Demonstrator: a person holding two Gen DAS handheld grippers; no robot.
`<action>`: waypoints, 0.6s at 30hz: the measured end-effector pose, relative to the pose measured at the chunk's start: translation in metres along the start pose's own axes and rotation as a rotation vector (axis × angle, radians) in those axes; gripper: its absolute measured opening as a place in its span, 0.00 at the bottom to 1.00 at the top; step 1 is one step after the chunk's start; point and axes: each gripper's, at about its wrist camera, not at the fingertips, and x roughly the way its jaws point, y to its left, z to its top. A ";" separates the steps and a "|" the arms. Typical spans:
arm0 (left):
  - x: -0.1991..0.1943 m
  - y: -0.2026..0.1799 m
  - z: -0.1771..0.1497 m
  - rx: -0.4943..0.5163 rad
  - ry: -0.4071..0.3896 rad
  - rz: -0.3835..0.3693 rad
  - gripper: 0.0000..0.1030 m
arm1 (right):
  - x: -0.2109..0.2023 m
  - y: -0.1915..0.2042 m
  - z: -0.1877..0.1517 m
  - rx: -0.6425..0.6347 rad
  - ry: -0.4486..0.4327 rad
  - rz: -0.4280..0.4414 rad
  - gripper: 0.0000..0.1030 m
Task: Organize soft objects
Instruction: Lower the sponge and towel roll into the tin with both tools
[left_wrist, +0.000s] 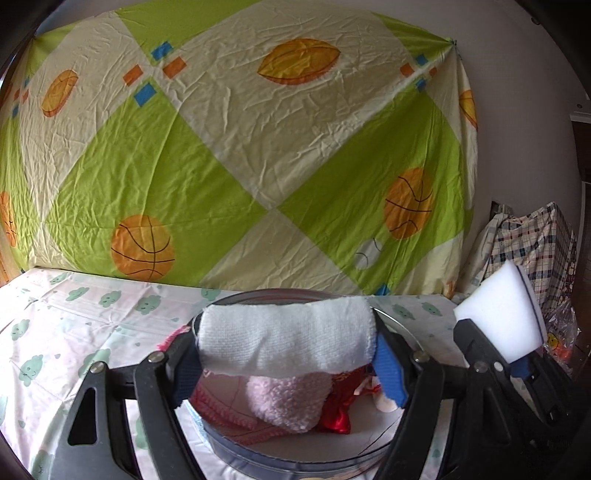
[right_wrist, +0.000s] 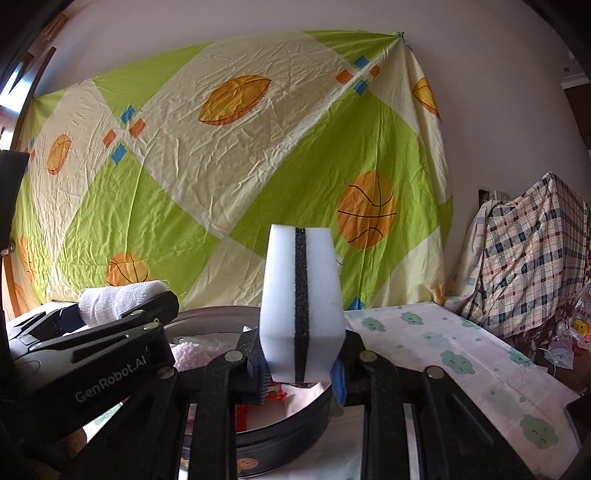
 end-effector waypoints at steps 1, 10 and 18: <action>0.002 -0.003 0.001 0.000 0.003 -0.010 0.76 | 0.003 -0.002 0.002 -0.005 0.001 -0.006 0.27; 0.026 -0.018 0.014 -0.006 0.033 -0.040 0.76 | 0.032 -0.016 0.014 -0.015 0.022 -0.036 0.27; 0.052 -0.009 0.025 -0.076 0.083 -0.042 0.76 | 0.060 -0.006 0.032 -0.063 0.018 -0.050 0.27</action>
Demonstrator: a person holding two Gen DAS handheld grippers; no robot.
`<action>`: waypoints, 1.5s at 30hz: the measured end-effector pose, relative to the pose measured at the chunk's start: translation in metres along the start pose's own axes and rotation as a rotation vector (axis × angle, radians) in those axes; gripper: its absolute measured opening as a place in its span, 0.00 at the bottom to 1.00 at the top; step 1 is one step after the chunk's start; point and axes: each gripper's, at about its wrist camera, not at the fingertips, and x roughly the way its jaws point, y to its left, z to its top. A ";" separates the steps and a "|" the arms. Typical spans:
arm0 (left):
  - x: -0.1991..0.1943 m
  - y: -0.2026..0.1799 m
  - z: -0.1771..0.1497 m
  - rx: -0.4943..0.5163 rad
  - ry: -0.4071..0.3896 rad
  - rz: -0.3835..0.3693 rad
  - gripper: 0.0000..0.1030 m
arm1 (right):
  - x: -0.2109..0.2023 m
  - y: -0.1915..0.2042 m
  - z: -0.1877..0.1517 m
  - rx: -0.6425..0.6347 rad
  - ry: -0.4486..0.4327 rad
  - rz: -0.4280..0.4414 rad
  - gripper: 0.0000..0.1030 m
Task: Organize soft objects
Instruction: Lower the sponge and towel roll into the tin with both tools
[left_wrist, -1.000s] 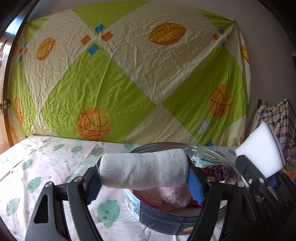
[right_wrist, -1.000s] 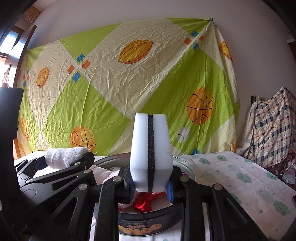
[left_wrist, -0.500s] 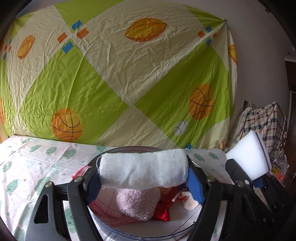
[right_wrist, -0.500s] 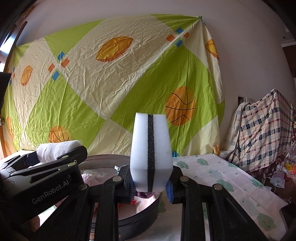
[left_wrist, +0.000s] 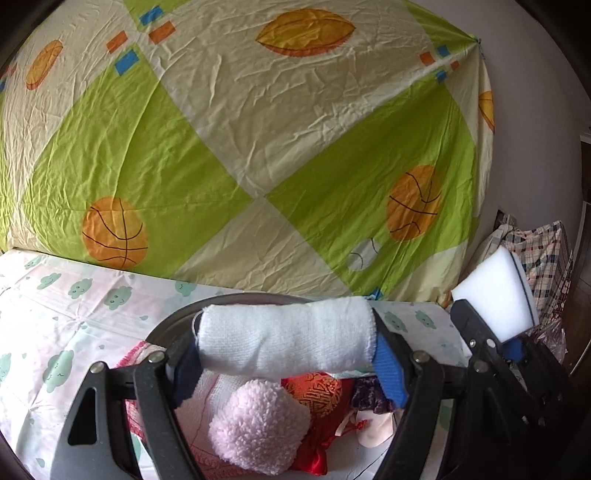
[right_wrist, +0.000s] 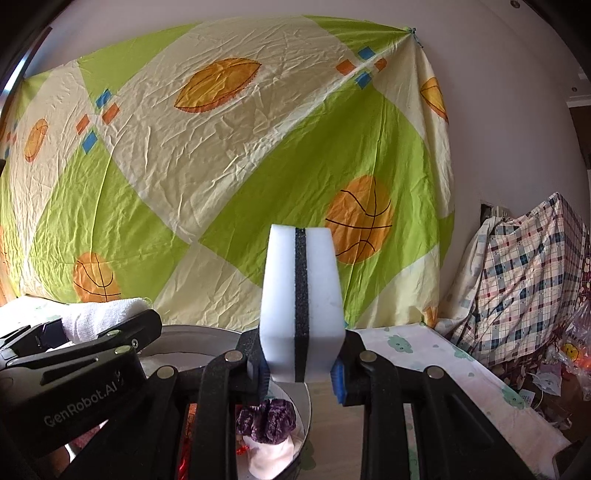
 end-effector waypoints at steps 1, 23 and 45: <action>0.003 0.002 0.002 -0.008 0.007 -0.002 0.76 | 0.004 0.002 0.003 -0.007 -0.001 0.000 0.27; 0.070 0.041 0.027 -0.057 0.279 0.138 0.76 | 0.092 0.048 0.028 -0.189 0.178 0.022 0.27; 0.107 0.045 0.009 -0.035 0.489 0.166 0.76 | 0.154 0.057 0.012 -0.220 0.489 0.088 0.27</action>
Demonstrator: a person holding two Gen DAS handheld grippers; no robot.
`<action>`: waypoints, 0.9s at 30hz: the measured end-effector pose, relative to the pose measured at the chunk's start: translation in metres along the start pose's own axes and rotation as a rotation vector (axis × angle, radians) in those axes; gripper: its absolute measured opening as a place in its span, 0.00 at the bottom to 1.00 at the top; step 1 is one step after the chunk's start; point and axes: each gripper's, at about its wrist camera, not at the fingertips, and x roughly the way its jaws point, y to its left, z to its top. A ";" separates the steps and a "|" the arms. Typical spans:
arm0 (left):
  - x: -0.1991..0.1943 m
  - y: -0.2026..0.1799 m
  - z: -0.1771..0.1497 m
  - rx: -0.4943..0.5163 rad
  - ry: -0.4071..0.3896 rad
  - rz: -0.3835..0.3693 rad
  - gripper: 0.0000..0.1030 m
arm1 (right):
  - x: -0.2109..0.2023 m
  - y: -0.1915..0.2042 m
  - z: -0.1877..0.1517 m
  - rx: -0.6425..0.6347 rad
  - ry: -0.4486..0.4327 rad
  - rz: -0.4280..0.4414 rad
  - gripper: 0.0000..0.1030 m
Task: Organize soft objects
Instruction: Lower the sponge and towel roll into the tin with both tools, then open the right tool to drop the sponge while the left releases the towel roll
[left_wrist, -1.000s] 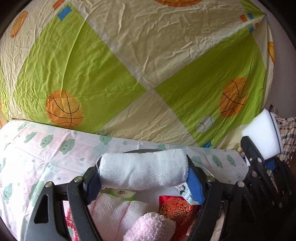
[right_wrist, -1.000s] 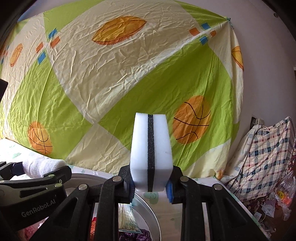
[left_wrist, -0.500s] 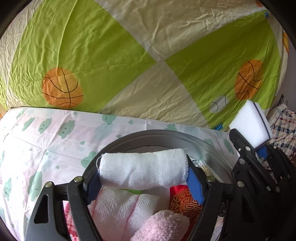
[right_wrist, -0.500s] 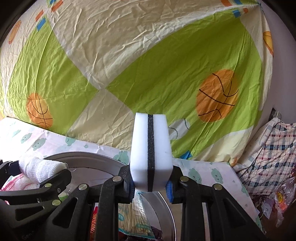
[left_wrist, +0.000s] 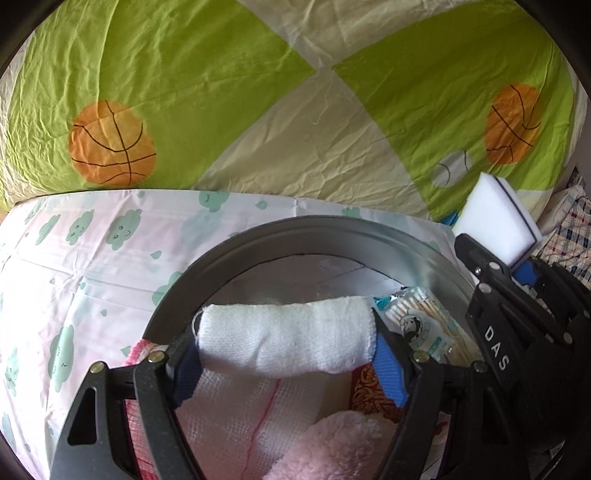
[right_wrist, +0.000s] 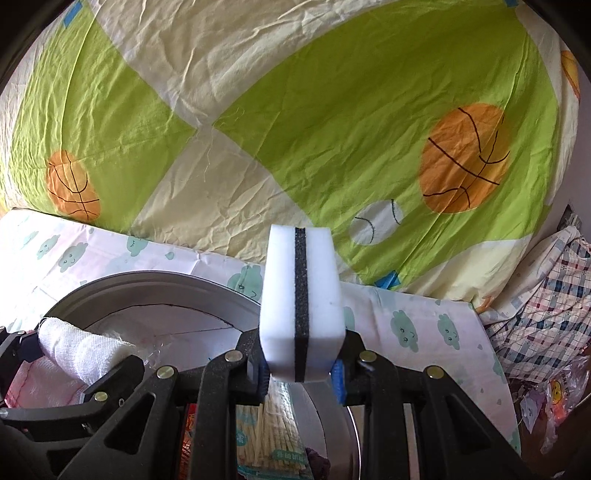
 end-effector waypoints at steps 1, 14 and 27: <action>0.001 -0.001 0.000 0.010 0.007 0.009 0.76 | 0.003 -0.001 0.000 0.003 0.011 0.007 0.27; 0.033 -0.005 0.001 0.059 0.191 0.020 0.76 | 0.036 0.015 0.011 -0.070 0.175 0.058 0.27; 0.038 -0.013 0.000 0.080 0.227 0.013 0.96 | 0.043 0.001 0.009 0.181 0.278 0.371 0.56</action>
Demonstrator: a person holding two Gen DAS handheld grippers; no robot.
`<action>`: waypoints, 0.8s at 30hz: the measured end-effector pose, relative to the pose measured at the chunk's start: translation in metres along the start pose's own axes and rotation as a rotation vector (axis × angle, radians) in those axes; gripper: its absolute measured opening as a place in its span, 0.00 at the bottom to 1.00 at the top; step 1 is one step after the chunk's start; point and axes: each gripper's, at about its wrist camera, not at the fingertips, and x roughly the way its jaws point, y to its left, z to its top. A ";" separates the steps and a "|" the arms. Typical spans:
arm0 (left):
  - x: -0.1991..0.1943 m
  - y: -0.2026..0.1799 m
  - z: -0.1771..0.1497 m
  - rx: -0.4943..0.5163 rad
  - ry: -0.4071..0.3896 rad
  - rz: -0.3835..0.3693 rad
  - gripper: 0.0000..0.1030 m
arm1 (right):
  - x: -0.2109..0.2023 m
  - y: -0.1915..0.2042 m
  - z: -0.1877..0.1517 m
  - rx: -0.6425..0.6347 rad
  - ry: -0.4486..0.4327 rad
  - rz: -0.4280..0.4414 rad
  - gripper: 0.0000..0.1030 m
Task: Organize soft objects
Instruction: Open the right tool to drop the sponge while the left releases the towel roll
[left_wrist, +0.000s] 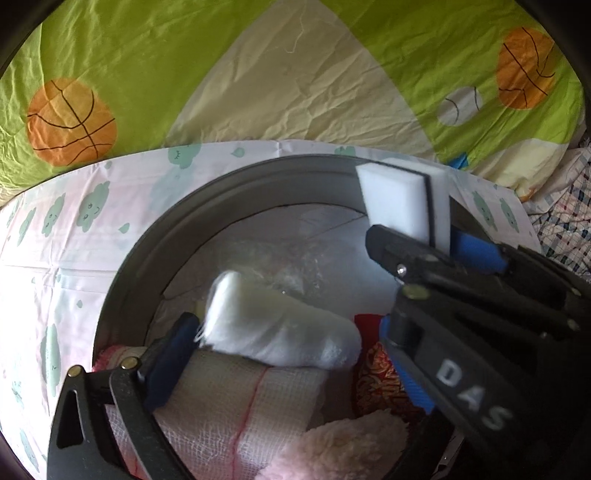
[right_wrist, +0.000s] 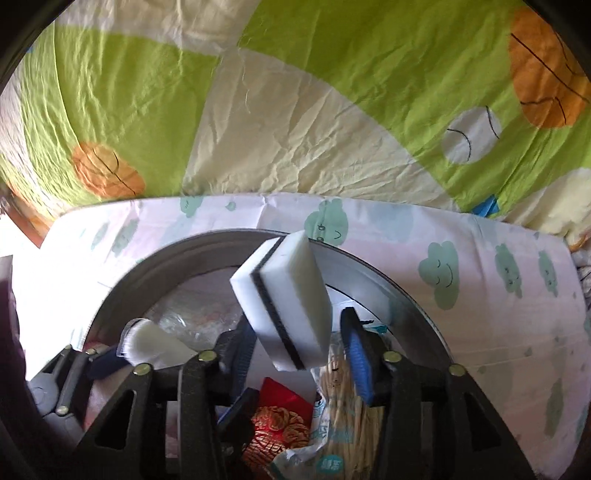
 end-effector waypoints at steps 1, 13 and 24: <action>-0.001 0.000 -0.001 -0.010 -0.002 0.003 0.96 | -0.007 -0.005 -0.001 0.040 -0.020 0.023 0.61; -0.064 -0.003 -0.023 0.000 -0.397 0.020 0.99 | -0.085 -0.034 -0.043 0.258 -0.331 0.102 0.63; -0.071 -0.016 -0.042 0.027 -0.497 0.091 0.99 | -0.105 -0.034 -0.086 0.249 -0.529 -0.078 0.68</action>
